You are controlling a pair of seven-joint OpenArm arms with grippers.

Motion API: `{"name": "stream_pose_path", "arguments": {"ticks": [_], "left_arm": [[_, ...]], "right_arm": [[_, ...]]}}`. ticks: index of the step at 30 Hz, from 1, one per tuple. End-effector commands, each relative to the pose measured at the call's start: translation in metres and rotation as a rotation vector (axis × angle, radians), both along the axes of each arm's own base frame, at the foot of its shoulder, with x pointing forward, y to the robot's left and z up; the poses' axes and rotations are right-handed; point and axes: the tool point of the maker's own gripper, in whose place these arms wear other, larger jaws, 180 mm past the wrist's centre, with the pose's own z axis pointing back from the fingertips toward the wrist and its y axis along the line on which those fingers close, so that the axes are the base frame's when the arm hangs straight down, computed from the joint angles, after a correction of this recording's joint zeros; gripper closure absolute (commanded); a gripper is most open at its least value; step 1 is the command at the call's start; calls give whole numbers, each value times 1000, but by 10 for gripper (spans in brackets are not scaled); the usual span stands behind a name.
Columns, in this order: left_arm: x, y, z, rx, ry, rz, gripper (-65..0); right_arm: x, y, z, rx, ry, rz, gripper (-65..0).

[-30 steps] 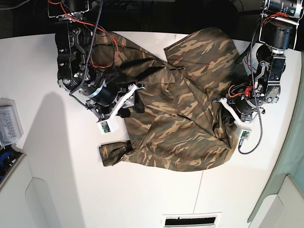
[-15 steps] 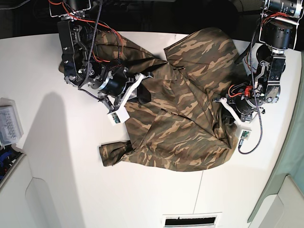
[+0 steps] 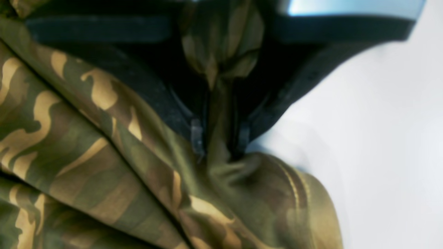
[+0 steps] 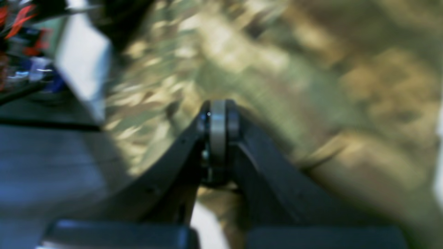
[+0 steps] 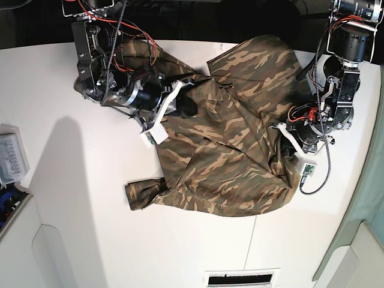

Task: Layout the t-shirt on the table in an organized manner, then fold the t-shirt properly
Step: 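Regrasp the shirt with the right gripper near the shirt's middle, then drag the shirt with the right gripper outward, spreading it flat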

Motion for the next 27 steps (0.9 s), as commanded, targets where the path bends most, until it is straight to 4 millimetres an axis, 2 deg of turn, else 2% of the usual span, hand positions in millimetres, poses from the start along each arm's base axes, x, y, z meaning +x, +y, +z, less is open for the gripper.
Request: {"name": "stream_pose_path", "arguments": {"ticks": [1, 4, 10, 13, 16, 18, 22, 27], "left_arm": [[-33, 6, -23, 62, 149, -25, -103], [-33, 6, -23, 63, 149, -25, -103], [-33, 6, -23, 62, 150, -24, -103], [-34, 6, -23, 62, 150, -25, -103], [-33, 6, -23, 63, 150, -24, -103], [-33, 6, -23, 63, 150, -24, -103], [-33, 6, -23, 62, 148, -24, -103], [-32, 5, -23, 59, 143, -24, -104]], "right_arm": [[6, 0, 11, 41, -29, -13, 0], [9, -10, 13, 42, -37, -26, 0], [30, -31, 33, 38, -114, -93, 0], [38, -45, 35, 32, -118, -143, 0], [39, -49, 34, 29, -117, -156, -209], [39, -47, 32, 40, -117, -162, -286], [38, -33, 18, 45, -108, -142, -291], [33, 1, 5, 33, -77, -24, -288]]}}
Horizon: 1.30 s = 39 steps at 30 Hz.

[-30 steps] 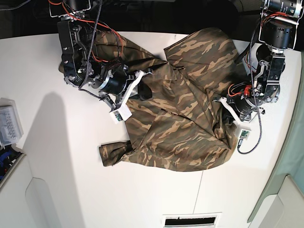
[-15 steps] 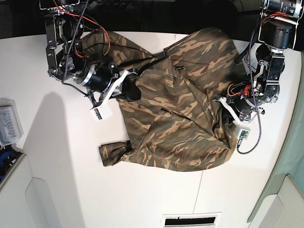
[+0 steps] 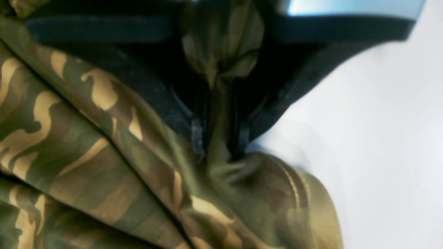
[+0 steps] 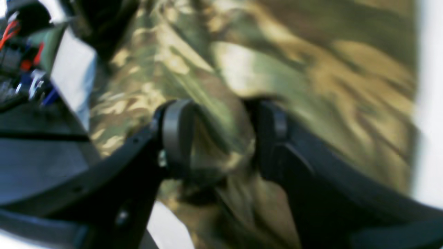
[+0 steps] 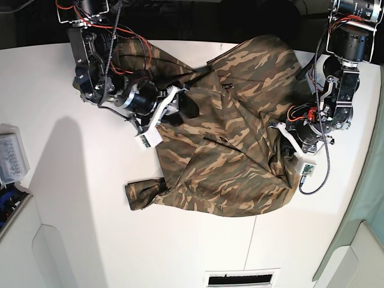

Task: Layout the t-shirt on the table in an organized manner, then fold the t-shirt properly
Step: 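Drag the shirt with the right gripper outward, spreading it flat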

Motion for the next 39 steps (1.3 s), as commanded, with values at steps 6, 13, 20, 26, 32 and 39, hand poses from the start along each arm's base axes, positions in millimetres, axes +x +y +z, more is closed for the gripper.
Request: {"name": "stream_pose_path", "arguments": {"ticks": [6, 13, 20, 26, 32, 39], "left_arm": [[-33, 4, -23, 56, 149, -22, -103], [-33, 4, -23, 57, 149, -23, -103], [-53, 15, -34, 105, 188, -38, -103], [-81, 42, -42, 161, 244, -39, -103], [-86, 78, -35, 229, 254, -32, -103], [-81, 86, -30, 243, 239, -30, -103]], "right_arm": [[3, 23, 12, 28, -41, 55, -59], [12, 25, 25, 47, -79, 35, 0], [60, -37, 80, 16, -242, -144, 0], [87, -142, 126, -8, -365, -388, 0], [86, -269, 150, -147, -439, -624, 0], [64, -360, 167, -257, -444, -819, 0]]}}
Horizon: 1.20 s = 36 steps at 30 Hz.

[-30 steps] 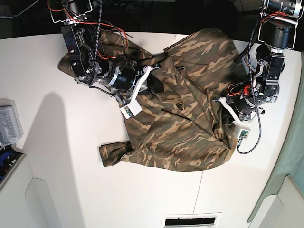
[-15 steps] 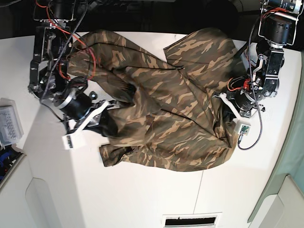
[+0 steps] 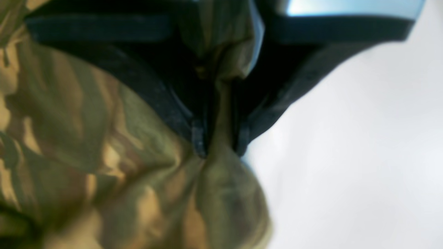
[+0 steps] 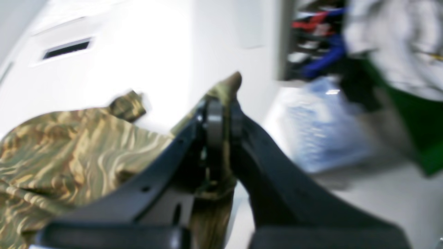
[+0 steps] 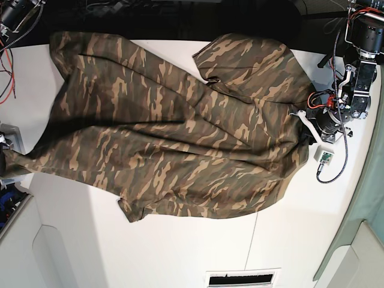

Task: Layout the t-shirt on the table in an organized manner, then fold the t-shirt properly
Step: 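Drag the shirt with the right gripper outward, spreading it flat, then move the left gripper with the shirt toward the shirt's middle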

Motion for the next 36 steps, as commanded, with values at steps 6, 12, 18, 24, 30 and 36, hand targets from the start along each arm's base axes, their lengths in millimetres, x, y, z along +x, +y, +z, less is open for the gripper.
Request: {"name": "stream_pose_path", "arguments": {"ticks": [6, 12, 18, 24, 30, 36], "left_arm": [[-48, 28, -27, 139, 214, 3, -103], [-48, 28, -27, 140, 219, 3, -103], [-51, 30, -27, 147, 232, 4, -103], [-52, 32, -26, 144, 238, -10, -103], [-52, 29, -26, 126, 239, -17, -103], [-59, 30, -29, 130, 275, -9, 0]], "right_arm": [[-1, 13, -20, 125, 32, 35, -275], [-6, 57, -57, 284, 124, 99, -343], [-16, 102, -75, 372, 158, 177, -343], [-34, 127, -108, 282, 250, 226, -342], [-44, 139, -135, 200, 327, 248, -124], [-48, 134, -155, 178, 356, 238, 0]]}}
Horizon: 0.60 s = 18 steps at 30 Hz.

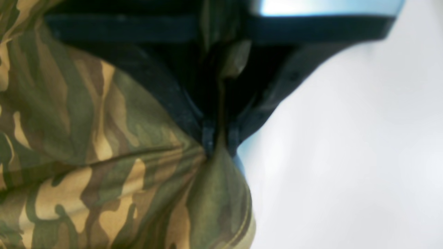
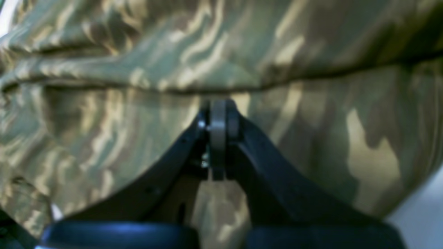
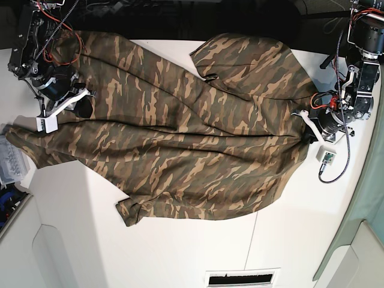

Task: Layout the t-shirt on the table in an organized manner, then fold the t-shirt properly
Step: 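Move the left gripper with the shirt toward the shirt's middle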

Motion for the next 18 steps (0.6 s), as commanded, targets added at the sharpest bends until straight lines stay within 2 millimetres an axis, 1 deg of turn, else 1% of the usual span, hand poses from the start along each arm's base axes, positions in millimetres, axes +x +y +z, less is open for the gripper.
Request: {"name": "stream_pose_path", "arguments": {"ticks": [1, 4, 6, 8, 10, 13, 16, 18], "left_arm": [[-55, 27, -29, 140, 248, -8, 0], [-43, 26, -26, 149, 225, 36, 0], [-29, 16, -22, 132, 199, 39, 0], [-12, 0, -18, 104, 176, 38, 0], [4, -20, -15, 67, 150, 34, 0], [23, -42, -17, 19, 141, 66, 0], [32, -66, -28, -33, 180, 89, 0], [36, -86, -34, -74, 208, 78, 0]], "right_arm": [[10, -6, 10, -6, -43, -4, 0], [4, -9, 6, -14, -7, 10, 0], [2, -5, 6, 13, 6, 12, 0], [0, 5, 8, 76, 16, 25, 0], [-3, 15, 12, 138, 25, 42, 0], [-7, 30, 12, 201, 46, 51, 0], [-15, 45, 7, 236, 68, 58, 0], [-22, 53, 3, 253, 78, 59, 0]]}}
